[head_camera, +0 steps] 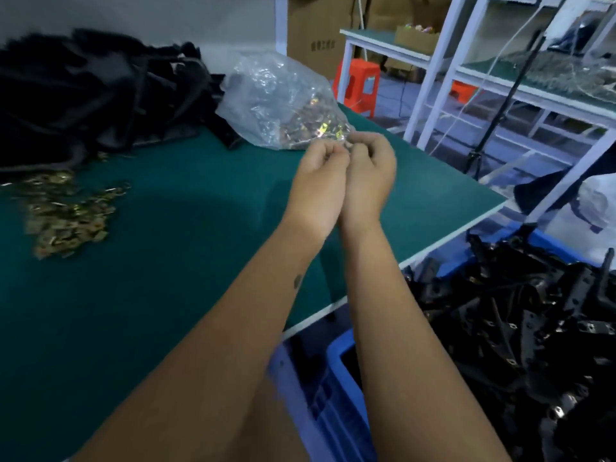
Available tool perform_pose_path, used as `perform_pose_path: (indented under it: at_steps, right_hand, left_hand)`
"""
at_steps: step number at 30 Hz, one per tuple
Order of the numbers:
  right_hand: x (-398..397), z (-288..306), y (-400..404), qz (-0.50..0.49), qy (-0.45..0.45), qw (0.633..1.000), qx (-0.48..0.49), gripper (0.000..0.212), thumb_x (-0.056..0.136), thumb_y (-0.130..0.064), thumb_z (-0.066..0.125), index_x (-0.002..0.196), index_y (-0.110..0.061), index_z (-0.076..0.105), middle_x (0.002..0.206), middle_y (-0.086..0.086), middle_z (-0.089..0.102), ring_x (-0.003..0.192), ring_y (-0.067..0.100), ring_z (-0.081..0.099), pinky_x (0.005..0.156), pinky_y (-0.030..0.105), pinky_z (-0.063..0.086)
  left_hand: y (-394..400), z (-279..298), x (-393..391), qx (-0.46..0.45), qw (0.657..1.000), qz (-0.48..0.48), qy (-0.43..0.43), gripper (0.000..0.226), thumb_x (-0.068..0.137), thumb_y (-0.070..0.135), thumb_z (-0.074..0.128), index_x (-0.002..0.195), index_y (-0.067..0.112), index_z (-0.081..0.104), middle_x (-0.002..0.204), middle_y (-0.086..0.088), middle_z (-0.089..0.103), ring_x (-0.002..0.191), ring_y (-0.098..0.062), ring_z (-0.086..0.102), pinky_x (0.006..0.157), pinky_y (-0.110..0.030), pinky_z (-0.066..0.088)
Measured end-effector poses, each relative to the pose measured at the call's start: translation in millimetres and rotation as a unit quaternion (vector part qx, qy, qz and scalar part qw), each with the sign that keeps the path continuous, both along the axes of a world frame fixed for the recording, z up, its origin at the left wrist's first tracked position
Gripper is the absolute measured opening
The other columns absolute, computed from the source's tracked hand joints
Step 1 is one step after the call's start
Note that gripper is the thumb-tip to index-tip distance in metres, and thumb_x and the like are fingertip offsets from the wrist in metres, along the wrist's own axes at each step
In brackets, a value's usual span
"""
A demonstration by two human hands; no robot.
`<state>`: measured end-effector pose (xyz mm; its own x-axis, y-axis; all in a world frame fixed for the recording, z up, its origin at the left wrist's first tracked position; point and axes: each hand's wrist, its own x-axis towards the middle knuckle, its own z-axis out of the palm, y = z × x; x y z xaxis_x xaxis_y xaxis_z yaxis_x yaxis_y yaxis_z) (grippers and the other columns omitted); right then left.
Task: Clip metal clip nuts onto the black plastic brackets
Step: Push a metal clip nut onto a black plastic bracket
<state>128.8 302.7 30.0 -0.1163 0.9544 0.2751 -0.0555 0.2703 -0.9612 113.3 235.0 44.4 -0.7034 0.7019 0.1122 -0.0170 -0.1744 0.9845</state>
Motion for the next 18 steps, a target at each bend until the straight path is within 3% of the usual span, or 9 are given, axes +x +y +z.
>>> perform_pose_path:
  at_steps: [4, 8, 10, 12, 15, 18]
  right_hand:
    - [-71.2, 0.3, -39.9, 0.145, -0.080, 0.985, 0.039, 0.023, 0.087, -0.006, 0.048, 0.082, -0.015, 0.068, 0.094, 0.006, 0.070, 0.099, 0.028, 0.061, 0.086, 0.046, 0.050]
    - [-130.1, 0.0, -85.3, 0.266, -0.110, 0.955, 0.065, 0.022, 0.085, -0.010, 0.049, 0.073, -0.021, 0.063, 0.086, 0.005, 0.069, 0.086, 0.027, 0.064, 0.076, 0.048, 0.054]
    - [-152.0, -5.0, -106.4, 0.313, -0.118, 0.938, 0.093, 0.021, 0.085, -0.011, 0.050, 0.071, -0.024, 0.059, 0.083, 0.003, 0.067, 0.082, 0.025, 0.062, 0.069, 0.045, 0.053]
    - [-167.0, -14.4, -122.9, 0.345, -0.143, 0.922, 0.104, 0.020, 0.089, -0.016, 0.050, 0.075, -0.027, 0.059, 0.082, -0.004, 0.063, 0.079, 0.016, 0.059, 0.062, 0.035, 0.046]
    - [-181.9, -39.3, -129.6, 0.376, -0.227, 0.888, 0.137, 0.019, 0.095, -0.018, 0.048, 0.090, -0.023, 0.066, 0.096, -0.006, 0.063, 0.092, 0.016, 0.057, 0.071, 0.034, 0.047]
    - [-190.6, -50.2, -120.6, 0.389, -0.276, 0.865, 0.155, 0.020, 0.096, -0.019, 0.048, 0.098, -0.022, 0.067, 0.106, -0.005, 0.061, 0.094, 0.014, 0.055, 0.072, 0.029, 0.046]
  left_hand:
    - [-47.7, -0.7, -66.9, -0.047, 0.985, 0.132, 0.100, 0.025, 0.096, 0.010, 0.046, 0.074, 0.022, 0.047, 0.066, 0.011, 0.049, 0.058, -0.003, 0.044, 0.058, -0.022, 0.037]
    - [-105.8, -3.6, -126.0, -0.098, 0.958, 0.208, 0.170, 0.019, 0.095, 0.013, 0.046, 0.077, 0.018, 0.052, 0.073, 0.005, 0.054, 0.063, -0.004, 0.050, 0.060, -0.019, 0.041]
    - [-135.4, -8.5, -149.3, -0.086, 0.952, 0.246, 0.163, 0.021, 0.094, 0.008, 0.049, 0.075, 0.016, 0.055, 0.070, 0.006, 0.057, 0.058, 0.004, 0.053, 0.057, -0.013, 0.043]
    - [-161.8, -17.7, -170.5, -0.083, 0.941, 0.298, 0.138, 0.023, 0.094, 0.009, 0.051, 0.074, 0.019, 0.056, 0.069, 0.004, 0.060, 0.063, -0.004, 0.058, 0.064, -0.023, 0.049]
    - [-193.9, -41.9, -198.8, -0.161, 0.900, 0.379, 0.140, 0.020, 0.095, 0.018, 0.048, 0.078, 0.028, 0.054, 0.076, 0.004, 0.064, 0.069, -0.014, 0.058, 0.069, -0.035, 0.048]
    - [-206.7, -62.2, -211.3, -0.235, 0.881, 0.389, 0.131, 0.016, 0.094, 0.019, 0.047, 0.093, 0.032, 0.056, 0.093, 0.005, 0.066, 0.066, -0.011, 0.057, 0.056, -0.031, 0.046]
